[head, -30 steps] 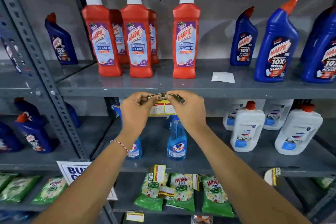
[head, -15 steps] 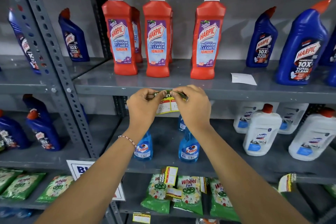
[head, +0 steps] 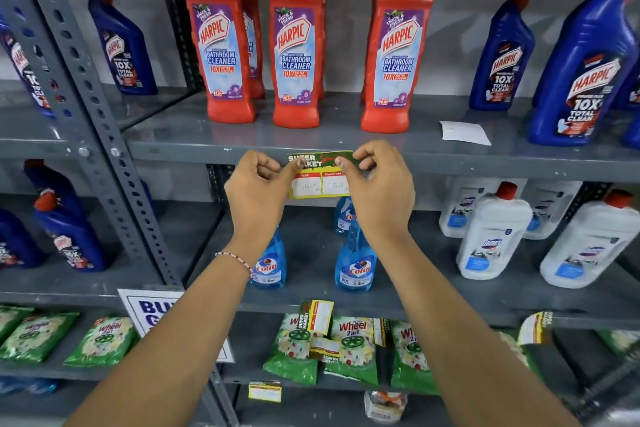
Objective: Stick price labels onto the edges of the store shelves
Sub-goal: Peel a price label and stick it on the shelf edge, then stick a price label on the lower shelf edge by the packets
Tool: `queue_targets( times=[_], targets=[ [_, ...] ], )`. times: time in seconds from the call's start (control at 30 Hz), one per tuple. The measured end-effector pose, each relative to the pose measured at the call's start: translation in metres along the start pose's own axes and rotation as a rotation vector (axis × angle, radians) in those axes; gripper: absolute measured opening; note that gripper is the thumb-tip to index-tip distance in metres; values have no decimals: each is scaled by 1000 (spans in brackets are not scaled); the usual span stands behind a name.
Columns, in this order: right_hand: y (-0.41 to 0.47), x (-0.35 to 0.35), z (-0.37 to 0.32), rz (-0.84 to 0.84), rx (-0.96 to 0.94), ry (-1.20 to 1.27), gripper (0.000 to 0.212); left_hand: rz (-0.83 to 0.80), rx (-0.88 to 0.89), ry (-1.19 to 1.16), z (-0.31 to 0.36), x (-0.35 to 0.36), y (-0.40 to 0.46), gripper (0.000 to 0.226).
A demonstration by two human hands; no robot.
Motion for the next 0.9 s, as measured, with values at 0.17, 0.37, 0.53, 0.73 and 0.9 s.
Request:
queue_targets(
  times=[0.17, 0.37, 0.53, 0.73, 0.9],
  targets=[
    [-31, 16, 28, -145, -109, 159, 17, -46, -215, -293, -72, 12, -38, 27],
    [-102, 98, 100, -538, 50, 176, 14, -255, -783, -534, -202, 65, -131, 23],
    [-148, 163, 143, -756, 142, 107, 11, -170, -1026, -486, -272, 84, -183, 29],
    [-169, 203, 169, -867, 120, -122, 31, -205, -1031, -387, -302, 101, -183, 23],
    [-179, 216, 178, -920, 99, -223, 28, -226, -1046, -424, -317, 113, -183, 23]
  ],
)
Point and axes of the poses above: each hand's wrist, its own y-axis towards the middle knuckle, its own x-axis out of the palm, z = x × y, the point moved 7 cm from there along y, towards the middle knuckle, and after that the axes turned 14 degrees about -z, right-handed, at the moved point
